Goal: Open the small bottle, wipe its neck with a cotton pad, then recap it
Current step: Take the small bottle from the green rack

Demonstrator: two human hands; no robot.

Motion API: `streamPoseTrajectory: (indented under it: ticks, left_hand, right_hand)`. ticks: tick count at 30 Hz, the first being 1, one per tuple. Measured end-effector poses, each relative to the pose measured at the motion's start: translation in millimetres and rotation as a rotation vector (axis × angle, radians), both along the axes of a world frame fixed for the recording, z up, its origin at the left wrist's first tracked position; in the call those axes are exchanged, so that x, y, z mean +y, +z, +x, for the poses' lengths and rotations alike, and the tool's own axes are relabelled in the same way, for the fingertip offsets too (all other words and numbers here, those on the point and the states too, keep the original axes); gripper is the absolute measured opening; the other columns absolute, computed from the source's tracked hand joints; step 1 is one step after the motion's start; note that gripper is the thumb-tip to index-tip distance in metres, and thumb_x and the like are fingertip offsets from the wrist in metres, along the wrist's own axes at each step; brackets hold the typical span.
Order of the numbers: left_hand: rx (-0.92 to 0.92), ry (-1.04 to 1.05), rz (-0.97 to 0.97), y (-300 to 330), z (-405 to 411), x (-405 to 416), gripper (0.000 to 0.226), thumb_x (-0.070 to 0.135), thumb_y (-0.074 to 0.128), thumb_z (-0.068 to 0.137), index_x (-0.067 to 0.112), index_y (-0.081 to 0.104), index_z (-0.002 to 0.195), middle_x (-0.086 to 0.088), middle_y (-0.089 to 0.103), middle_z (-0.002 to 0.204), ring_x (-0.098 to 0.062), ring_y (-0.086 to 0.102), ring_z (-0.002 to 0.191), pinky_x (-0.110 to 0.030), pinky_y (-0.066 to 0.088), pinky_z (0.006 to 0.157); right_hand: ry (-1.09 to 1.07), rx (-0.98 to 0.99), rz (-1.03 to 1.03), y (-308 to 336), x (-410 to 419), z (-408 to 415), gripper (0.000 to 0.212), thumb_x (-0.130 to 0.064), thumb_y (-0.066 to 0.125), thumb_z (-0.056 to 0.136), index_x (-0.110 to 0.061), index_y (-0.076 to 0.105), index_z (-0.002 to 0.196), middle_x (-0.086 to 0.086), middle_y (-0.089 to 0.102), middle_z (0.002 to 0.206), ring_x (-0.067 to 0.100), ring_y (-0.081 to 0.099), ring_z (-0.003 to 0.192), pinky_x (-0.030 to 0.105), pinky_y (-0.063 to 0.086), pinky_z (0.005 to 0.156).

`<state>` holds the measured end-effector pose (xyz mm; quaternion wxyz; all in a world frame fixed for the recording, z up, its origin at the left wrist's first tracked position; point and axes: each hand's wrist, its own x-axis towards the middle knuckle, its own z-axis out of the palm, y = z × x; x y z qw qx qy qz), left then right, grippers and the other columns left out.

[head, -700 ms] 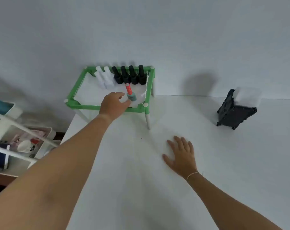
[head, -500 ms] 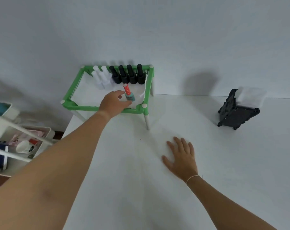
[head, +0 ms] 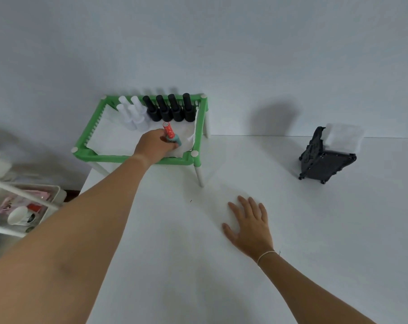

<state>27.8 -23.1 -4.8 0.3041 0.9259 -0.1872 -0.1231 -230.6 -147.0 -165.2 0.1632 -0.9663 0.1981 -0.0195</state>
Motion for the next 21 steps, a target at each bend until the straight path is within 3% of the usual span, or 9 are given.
streamPoseTrajectory:
  ticks: [7, 13, 21]
  left_hand:
    - [-0.035, 0.030, -0.046, 2.8, -8.4, -0.8, 0.033, 0.030, 0.070, 0.076, 0.002, 0.064, 0.093, -0.015, 0.066, 0.093, -0.028, 0.058, 0.086, -0.037, 0.045, 0.076]
    - [-0.113, 0.021, -0.232, 36.3, -31.4, -0.8, 0.025, 0.024, 0.069, 0.076, 0.005, 0.061, 0.091, -0.005, 0.062, 0.085, -0.017, 0.054, 0.077, -0.025, 0.039, 0.067]
    - [-0.141, -0.041, -0.421, 54.6, -76.1, 3.1, 0.018, 0.023, 0.067, 0.079, 0.009, 0.060, 0.087, 0.003, 0.060, 0.077, -0.006, 0.052, 0.068, -0.011, 0.040, 0.060]
  right_hand:
    - [0.004, 0.010, 0.038, -2.5, -3.4, 2.2, 0.060, -0.058, 0.039, 0.082, -0.030, 0.038, 0.136, 0.000, 0.034, 0.150, 0.026, 0.020, 0.142, 0.040, 0.000, 0.116]
    - [0.033, 0.016, 0.064, 17.4, -8.9, -7.3, 0.060, -0.056, 0.042, 0.083, -0.031, 0.035, 0.137, -0.002, 0.026, 0.153, 0.020, 0.013, 0.144, 0.036, 0.001, 0.117]
    - [0.008, -0.039, 0.152, 56.0, -10.5, -18.9, 0.054, -0.051, 0.048, 0.084, -0.027, 0.043, 0.132, -0.002, 0.046, 0.137, 0.017, 0.039, 0.128, 0.034, 0.027, 0.111]
